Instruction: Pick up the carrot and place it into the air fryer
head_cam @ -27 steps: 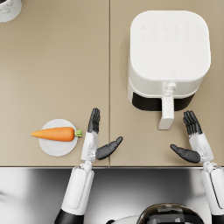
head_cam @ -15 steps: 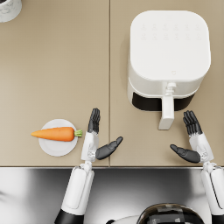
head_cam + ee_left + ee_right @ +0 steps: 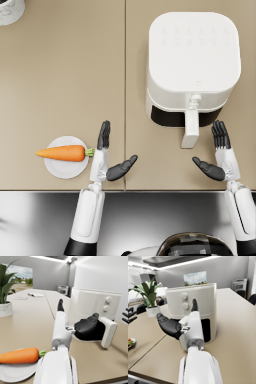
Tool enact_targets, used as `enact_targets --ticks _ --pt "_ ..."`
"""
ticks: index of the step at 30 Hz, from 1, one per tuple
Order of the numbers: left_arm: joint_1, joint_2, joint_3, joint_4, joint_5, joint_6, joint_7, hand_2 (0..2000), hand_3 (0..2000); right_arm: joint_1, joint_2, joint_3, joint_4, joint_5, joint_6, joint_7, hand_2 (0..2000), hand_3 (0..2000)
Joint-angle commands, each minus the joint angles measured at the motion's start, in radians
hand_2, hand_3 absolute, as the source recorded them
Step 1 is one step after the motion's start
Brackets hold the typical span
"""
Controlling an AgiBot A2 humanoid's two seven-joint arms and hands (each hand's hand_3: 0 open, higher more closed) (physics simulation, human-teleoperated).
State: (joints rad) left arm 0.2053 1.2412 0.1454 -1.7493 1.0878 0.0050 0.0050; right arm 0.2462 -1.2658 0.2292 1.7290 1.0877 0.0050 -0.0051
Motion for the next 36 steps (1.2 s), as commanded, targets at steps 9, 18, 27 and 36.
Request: enact_targets --ticks 9,18,27,36 --pt "-0.089 0.005 -0.201 -0.084 0.402 -0.005 -0.005 0 0 -0.039 -0.004 0.029 0.001 0.307 -0.005 0.005 0 0" --pt "-0.071 0.014 -0.317 -0.063 0.808 -0.204 -0.022 0 0 -0.015 -0.039 -0.002 -0.028 0.335 -0.005 0.005 0 0" --pt "-0.017 0.004 -0.405 0.017 1.216 -0.511 -0.129 0 0 -0.020 -0.057 -0.004 -0.035 0.336 -0.005 0.005 0 0" --pt "0.012 0.003 -0.361 0.165 1.626 -0.517 -0.147 0 0 -0.006 -0.083 -0.006 -0.054 0.336 -0.005 0.005 0 0"
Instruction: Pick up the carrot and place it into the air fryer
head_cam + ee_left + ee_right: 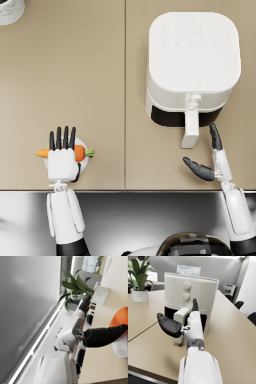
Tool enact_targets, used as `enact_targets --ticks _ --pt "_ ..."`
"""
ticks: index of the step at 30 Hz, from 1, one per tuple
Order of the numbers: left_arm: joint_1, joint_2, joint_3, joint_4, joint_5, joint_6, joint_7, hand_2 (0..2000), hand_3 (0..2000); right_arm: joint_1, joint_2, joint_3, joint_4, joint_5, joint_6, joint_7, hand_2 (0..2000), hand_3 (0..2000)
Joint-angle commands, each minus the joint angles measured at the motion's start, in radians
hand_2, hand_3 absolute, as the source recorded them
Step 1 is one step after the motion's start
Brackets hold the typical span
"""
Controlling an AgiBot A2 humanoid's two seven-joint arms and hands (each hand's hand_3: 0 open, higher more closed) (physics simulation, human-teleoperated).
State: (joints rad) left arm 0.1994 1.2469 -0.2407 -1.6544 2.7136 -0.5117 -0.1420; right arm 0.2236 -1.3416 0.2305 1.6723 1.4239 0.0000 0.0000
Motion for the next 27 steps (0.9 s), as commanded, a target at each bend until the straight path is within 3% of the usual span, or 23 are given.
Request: enact_targets --ticks 1,15,16,17,20,21,24,27 --pt "0.020 -0.002 0.034 0.086 0.033 0.004 -0.005 0 0 0.016 -0.009 -0.009 0.002 0.000 0.000 0.000 0 0" --pt "0.060 -0.004 0.053 0.270 0.114 0.149 -0.092 0 0 0.038 -0.046 -0.023 -0.010 0.000 0.000 0.000 0 0" --pt "0.050 -0.004 0.054 0.261 0.114 0.160 -0.101 1361 327 0.037 -0.047 -0.024 -0.013 0.000 0.000 0.000 0 0" --pt "0.052 -0.004 0.060 0.266 0.114 0.152 -0.108 2000 653 0.034 -0.048 -0.026 -0.006 0.000 0.000 0.000 0 0" --pt "0.043 -0.003 0.056 0.259 0.115 0.212 -0.121 2000 1633 0.042 -0.056 -0.036 -0.010 0.000 0.000 0.000 0 0" --pt "0.045 -0.002 0.055 0.246 0.115 0.255 -0.102 2000 1960 0.042 -0.058 -0.042 -0.008 0.000 0.000 0.000 0 0" --pt "0.064 0.001 0.059 0.255 0.115 0.397 0.047 2000 2000 0.047 -0.064 -0.044 -0.001 0.000 0.000 0.000 0 0" --pt "0.058 0.004 0.046 0.200 0.115 0.462 0.108 2000 2000 0.041 -0.067 -0.036 -0.022 0.000 0.000 0.000 0 0"
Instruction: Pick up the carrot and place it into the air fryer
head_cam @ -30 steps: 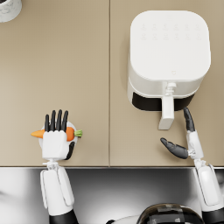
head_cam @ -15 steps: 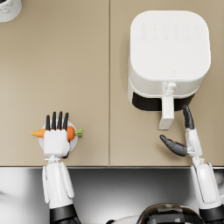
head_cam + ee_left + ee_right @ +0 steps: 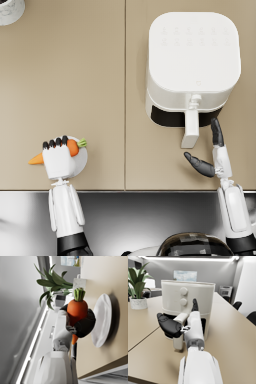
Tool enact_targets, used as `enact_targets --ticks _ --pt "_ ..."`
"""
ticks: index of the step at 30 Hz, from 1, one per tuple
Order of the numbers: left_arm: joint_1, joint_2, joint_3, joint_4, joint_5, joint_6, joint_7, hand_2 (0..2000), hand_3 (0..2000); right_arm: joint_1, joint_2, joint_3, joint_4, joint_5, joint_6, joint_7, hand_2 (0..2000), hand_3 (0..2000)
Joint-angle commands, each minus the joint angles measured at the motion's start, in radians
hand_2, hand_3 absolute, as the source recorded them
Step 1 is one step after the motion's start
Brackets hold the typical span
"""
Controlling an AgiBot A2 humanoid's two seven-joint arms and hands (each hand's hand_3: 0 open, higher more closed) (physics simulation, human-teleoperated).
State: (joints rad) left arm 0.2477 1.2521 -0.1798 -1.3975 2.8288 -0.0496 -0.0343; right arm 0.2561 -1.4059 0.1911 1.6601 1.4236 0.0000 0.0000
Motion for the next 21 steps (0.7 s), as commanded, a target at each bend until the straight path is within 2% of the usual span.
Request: enact_targets --ticks 1,5,11,20,21 --pt "0.004 0.000 -0.020 -0.095 -0.043 0.009 0.010 2000 2000 0.011 -0.006 0.008 -0.029 0.000 0.000 0.000 0 0" --pt "0.036 -0.014 -0.021 -0.281 -0.216 0.022 0.029 2000 2000 0.001 -0.009 0.053 -0.112 0.000 0.000 0.000 0 0" --pt "0.060 -0.024 0.028 -0.420 -0.466 0.031 0.035 2000 2000 -0.003 -0.017 0.059 -0.201 0.000 0.000 0.000 0 0" --pt "0.073 -0.016 0.070 -0.496 -0.541 0.034 0.036 2000 2000 0.065 -0.061 0.130 -0.346 0.000 -0.001 0.000 0 0" --pt "0.076 -0.016 0.073 -0.498 -0.542 0.034 0.036 2000 2000 0.071 -0.065 0.139 -0.360 0.000 -0.012 0.000 1361 327"
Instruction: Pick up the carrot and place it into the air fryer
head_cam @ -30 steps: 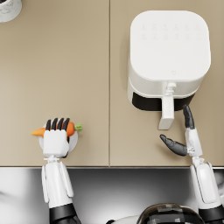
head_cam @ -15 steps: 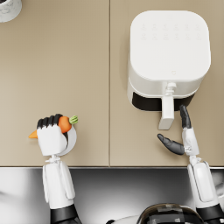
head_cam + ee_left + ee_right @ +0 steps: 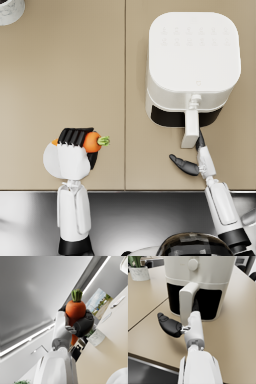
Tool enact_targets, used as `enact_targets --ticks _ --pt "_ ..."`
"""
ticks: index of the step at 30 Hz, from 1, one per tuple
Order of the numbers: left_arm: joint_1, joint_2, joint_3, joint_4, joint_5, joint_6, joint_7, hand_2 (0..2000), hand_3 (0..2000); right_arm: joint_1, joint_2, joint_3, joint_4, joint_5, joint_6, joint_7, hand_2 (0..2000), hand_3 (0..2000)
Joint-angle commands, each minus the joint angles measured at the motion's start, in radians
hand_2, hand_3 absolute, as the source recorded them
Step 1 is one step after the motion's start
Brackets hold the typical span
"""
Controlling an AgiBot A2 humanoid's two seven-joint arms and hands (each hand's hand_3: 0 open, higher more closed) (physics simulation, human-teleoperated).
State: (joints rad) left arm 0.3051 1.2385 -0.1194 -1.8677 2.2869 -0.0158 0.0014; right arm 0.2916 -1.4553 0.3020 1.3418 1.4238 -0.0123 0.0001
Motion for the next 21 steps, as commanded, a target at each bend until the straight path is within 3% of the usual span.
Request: enact_targets --ticks 1,3,5,8,12,15,21 --pt "0.001 0.001 0.005 -0.006 -0.001 0.000 0.000 2000 2000 0.051 -0.022 0.042 -0.068 0.001 -0.038 0.000 2000 653" --pt "0.023 0.000 0.023 -0.032 -0.002 0.000 0.000 2000 2000 0.074 -0.030 0.072 -0.082 0.002 -0.123 0.001 2000 1307" --pt "0.021 0.002 0.044 -0.032 -0.002 0.000 0.000 2000 2000 0.078 -0.029 0.086 -0.064 0.003 -0.146 0.000 2000 1960" --pt "0.030 0.008 0.127 -0.016 -0.003 0.001 0.000 2000 2000 0.034 0.013 0.109 0.052 0.004 -0.101 -0.003 2000 2000" --pt "0.107 0.054 0.263 0.019 -0.003 0.001 0.000 2000 2000 -0.073 0.104 0.119 0.285 0.004 -0.098 -0.008 2000 2000" --pt "0.182 0.121 0.338 0.083 -0.003 -0.001 0.000 2000 2000 -0.140 0.165 0.128 0.425 0.003 -0.018 -0.012 2000 2000" --pt "0.314 0.257 0.478 0.229 -0.003 -0.004 0.000 2000 2000 -0.254 0.267 0.115 0.632 0.004 0.073 -0.011 2000 2000"
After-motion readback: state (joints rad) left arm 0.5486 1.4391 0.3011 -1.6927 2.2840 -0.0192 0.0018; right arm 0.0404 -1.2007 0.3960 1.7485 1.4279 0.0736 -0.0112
